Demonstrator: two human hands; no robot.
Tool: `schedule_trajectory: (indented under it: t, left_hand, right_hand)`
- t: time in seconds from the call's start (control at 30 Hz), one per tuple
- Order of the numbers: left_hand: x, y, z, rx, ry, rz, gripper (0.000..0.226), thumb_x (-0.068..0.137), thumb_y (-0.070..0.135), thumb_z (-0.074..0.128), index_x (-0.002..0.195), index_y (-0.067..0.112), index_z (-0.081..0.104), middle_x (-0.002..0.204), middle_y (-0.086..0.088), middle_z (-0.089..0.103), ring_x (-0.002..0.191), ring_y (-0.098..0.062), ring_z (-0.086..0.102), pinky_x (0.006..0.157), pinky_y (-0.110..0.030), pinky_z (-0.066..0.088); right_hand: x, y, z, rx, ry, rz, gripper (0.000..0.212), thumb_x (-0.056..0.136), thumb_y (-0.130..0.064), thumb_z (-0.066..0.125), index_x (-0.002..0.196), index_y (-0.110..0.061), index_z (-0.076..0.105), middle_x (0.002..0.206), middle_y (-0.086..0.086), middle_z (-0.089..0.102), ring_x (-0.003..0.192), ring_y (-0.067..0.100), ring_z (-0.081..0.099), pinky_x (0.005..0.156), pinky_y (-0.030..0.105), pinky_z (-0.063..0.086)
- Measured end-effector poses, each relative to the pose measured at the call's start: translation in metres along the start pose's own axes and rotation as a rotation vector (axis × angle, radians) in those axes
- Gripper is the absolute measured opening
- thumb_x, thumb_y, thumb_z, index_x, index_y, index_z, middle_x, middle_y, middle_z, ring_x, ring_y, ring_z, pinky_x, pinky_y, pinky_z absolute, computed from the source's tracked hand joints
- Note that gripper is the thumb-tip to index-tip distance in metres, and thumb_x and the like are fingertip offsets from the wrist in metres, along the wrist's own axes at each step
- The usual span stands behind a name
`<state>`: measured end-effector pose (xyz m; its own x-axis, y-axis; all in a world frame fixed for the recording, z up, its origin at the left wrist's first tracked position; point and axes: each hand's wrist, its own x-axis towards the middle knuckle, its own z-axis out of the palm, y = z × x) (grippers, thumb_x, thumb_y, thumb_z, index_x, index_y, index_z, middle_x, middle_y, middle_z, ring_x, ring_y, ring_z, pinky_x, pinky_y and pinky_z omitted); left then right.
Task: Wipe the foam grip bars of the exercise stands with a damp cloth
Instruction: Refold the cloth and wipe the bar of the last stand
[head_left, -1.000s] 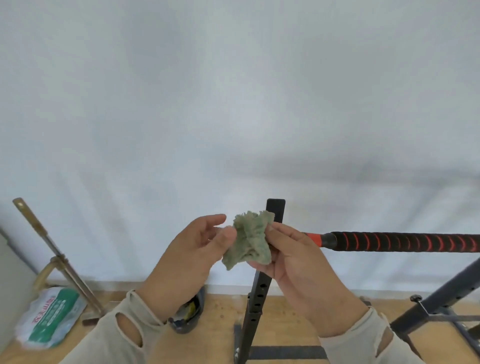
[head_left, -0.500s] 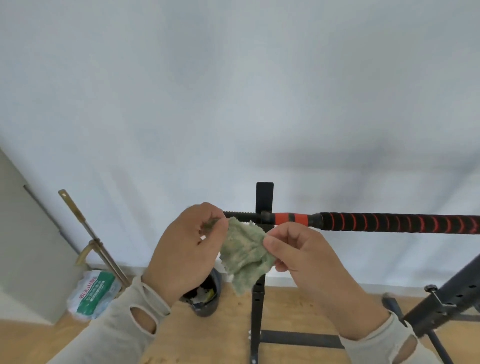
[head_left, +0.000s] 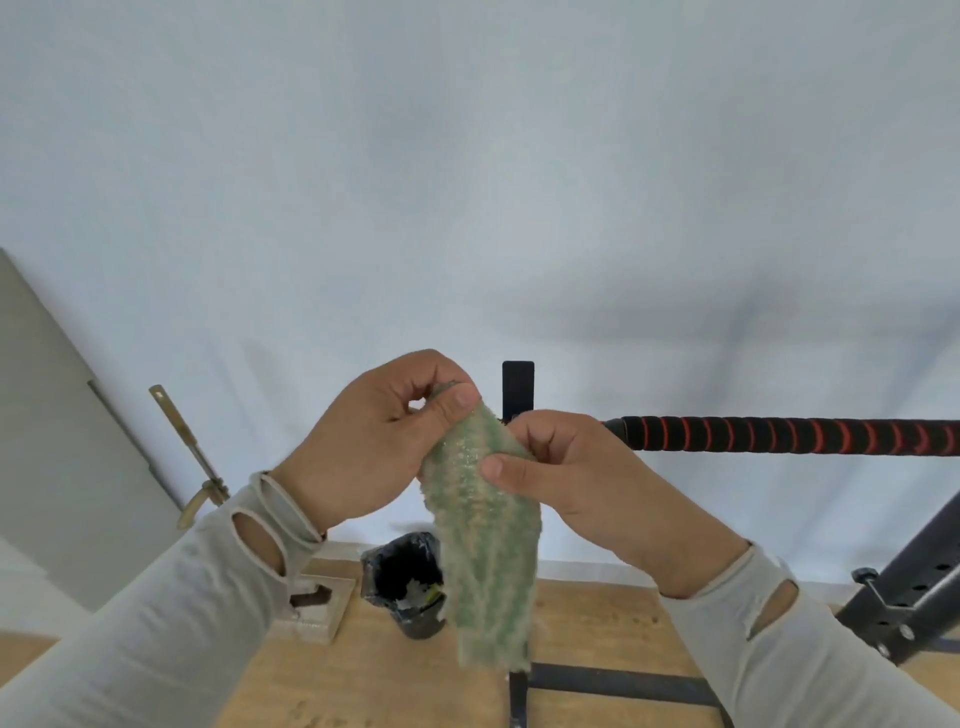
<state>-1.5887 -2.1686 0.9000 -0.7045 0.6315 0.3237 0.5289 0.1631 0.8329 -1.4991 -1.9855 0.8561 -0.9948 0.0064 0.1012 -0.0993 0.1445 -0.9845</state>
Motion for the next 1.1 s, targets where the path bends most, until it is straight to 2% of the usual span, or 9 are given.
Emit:
schedule_trajectory:
  t: [0.2, 0.37, 0.43, 0.5, 0.53, 0.6, 0.8, 0.97, 1.1]
  left_hand:
    - [-0.004, -0.004, 0.007, -0.148, -0.024, -0.104, 0.022, 0.098, 0.023, 0.059, 0.09, 0.004, 0.067, 0.064, 0.0, 0.063, 0.052, -0.016, 0.054, 0.055, -0.025, 0.053]
    - [-0.011, -0.017, 0.022, -0.702, 0.041, -0.332, 0.06, 0.086, 0.057, 0.058, 0.119, 0.007, 0.066, 0.11, -0.022, 0.067, 0.099, -0.035, 0.059, 0.089, -0.048, 0.055]
    - [-0.033, -0.027, 0.036, -0.818, -0.121, -0.445, 0.077, 0.091, 0.067, 0.043, 0.137, 0.007, 0.057, 0.137, -0.024, 0.057, 0.127, -0.035, 0.052, 0.117, -0.055, 0.032]
    - [-0.051, -0.024, 0.053, -0.904, -0.208, -0.651, 0.067, 0.098, 0.064, 0.035, 0.138, 0.015, 0.057, 0.141, -0.017, 0.056, 0.13, -0.033, 0.048, 0.124, -0.051, 0.015]
    - [-0.054, -0.023, 0.063, -0.807, -0.332, -0.605, 0.067, 0.094, 0.069, 0.04, 0.132, 0.019, 0.063, 0.135, -0.016, 0.062, 0.125, -0.032, 0.053, 0.121, -0.048, 0.028]
    - [-0.055, -0.036, 0.074, -0.964, -0.23, -0.498, 0.057, 0.079, 0.067, 0.067, 0.112, 0.021, 0.076, 0.114, -0.011, 0.073, 0.102, -0.024, 0.067, 0.092, -0.038, 0.055]
    - [-0.046, -0.042, 0.069, -0.988, 0.114, -0.37, 0.027, 0.095, 0.023, 0.064, 0.11, 0.001, 0.066, 0.111, -0.021, 0.071, 0.094, -0.03, 0.071, 0.081, -0.038, 0.059]
    - [-0.053, -0.045, 0.063, -0.568, 0.314, -0.263, 0.025, 0.097, 0.03, 0.056, 0.104, 0.006, 0.059, 0.099, -0.021, 0.074, 0.09, -0.05, 0.068, 0.08, -0.066, 0.056]
    - [-0.062, -0.05, 0.064, -0.383, 0.372, -0.26, 0.013, 0.101, 0.027, 0.052, 0.099, 0.018, 0.061, 0.088, -0.014, 0.076, 0.084, -0.045, 0.069, 0.076, -0.06, 0.057]
  right_hand:
    - [-0.007, -0.004, -0.014, -0.022, 0.018, 0.107, 0.033, 0.087, -0.029, 0.08, 0.087, -0.005, 0.058, 0.079, 0.01, 0.057, 0.07, 0.023, 0.053, 0.065, 0.037, 0.045]
    - [-0.013, -0.009, -0.012, 0.452, 0.022, 0.073, 0.018, 0.091, -0.018, 0.072, 0.101, -0.004, 0.066, 0.096, 0.016, 0.071, 0.086, 0.032, 0.068, 0.076, 0.042, 0.058]
    - [-0.015, -0.01, -0.013, 0.62, 0.07, 0.051, 0.026, 0.093, -0.015, 0.067, 0.113, 0.001, 0.066, 0.113, 0.021, 0.071, 0.103, 0.034, 0.068, 0.092, 0.046, 0.057]
    - [-0.017, -0.01, -0.015, 0.671, 0.113, 0.042, 0.037, 0.095, -0.015, 0.063, 0.127, 0.004, 0.062, 0.127, 0.024, 0.067, 0.115, 0.038, 0.066, 0.099, 0.049, 0.055]
    - [-0.018, -0.009, -0.017, 0.666, 0.138, 0.041, 0.04, 0.096, -0.015, 0.062, 0.13, 0.004, 0.06, 0.13, 0.024, 0.066, 0.118, 0.04, 0.065, 0.1, 0.05, 0.054]
    - [-0.019, -0.005, -0.02, 0.655, 0.197, 0.044, 0.041, 0.096, -0.014, 0.061, 0.132, 0.006, 0.057, 0.13, 0.025, 0.066, 0.12, 0.041, 0.064, 0.098, 0.051, 0.055]
    - [-0.027, 0.0, -0.026, 0.593, 0.285, 0.03, 0.024, 0.089, -0.015, 0.062, 0.108, 0.0, 0.061, 0.107, 0.014, 0.074, 0.099, 0.031, 0.069, 0.083, 0.045, 0.057]
    - [-0.04, 0.016, -0.022, 0.342, 0.326, 0.134, 0.012, 0.101, 0.001, 0.049, 0.103, -0.003, 0.061, 0.09, 0.013, 0.073, 0.081, 0.027, 0.067, 0.075, 0.043, 0.056]
    - [-0.047, 0.028, -0.009, 0.079, 0.338, 0.159, 0.009, 0.099, -0.005, 0.06, 0.106, -0.011, 0.058, 0.08, 0.002, 0.075, 0.066, 0.013, 0.063, 0.057, 0.024, 0.05]
